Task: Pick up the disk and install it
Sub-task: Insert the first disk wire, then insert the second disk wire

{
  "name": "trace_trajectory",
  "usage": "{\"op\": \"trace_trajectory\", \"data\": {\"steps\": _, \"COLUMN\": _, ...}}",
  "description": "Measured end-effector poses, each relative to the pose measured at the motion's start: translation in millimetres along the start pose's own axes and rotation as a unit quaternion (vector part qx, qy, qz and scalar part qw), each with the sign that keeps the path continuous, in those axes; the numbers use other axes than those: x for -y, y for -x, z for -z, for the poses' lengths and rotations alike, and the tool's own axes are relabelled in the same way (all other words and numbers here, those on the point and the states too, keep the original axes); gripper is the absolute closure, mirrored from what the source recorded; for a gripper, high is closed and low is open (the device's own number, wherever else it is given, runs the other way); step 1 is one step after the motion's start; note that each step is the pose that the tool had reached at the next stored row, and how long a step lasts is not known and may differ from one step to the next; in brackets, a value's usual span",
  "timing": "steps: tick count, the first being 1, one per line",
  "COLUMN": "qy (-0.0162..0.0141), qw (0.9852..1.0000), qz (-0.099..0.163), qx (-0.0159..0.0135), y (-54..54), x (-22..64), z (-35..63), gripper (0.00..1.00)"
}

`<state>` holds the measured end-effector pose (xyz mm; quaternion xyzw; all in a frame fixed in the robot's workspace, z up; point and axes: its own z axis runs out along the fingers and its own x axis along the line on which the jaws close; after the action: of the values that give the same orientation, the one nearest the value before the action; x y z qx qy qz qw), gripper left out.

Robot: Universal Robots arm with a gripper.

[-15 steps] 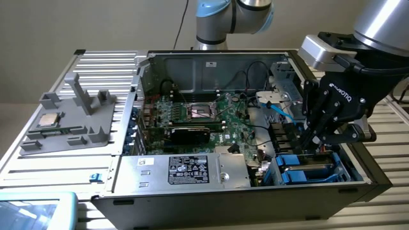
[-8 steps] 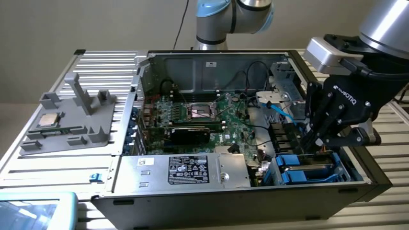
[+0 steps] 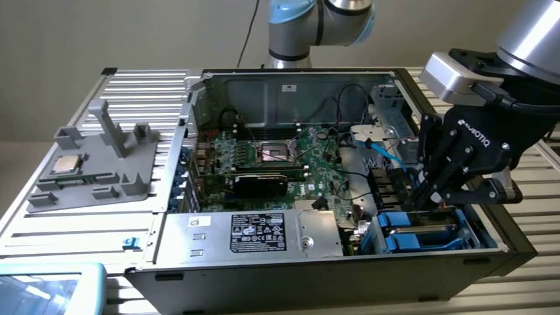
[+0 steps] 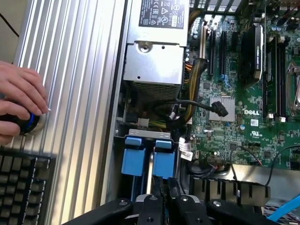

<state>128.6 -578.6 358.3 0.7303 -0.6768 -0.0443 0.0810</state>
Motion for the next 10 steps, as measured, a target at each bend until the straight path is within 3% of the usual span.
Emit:
{"op": "trace_trajectory", "data": {"steps": 7, "qy": 0.0019, "qw": 1.0, "qz": 0.001, "qx": 0.0039, "y": -2.0, "x": 2.3, "z": -2.8, "gripper": 0.85}}
{"op": "trace_trajectory", "data": {"steps": 10, "qy": 0.0041, "qw": 1.0, "qz": 0.001, "qx": 0.006, "y": -3.3, "x": 2.9, "z": -4.4, "gripper": 0.85}}
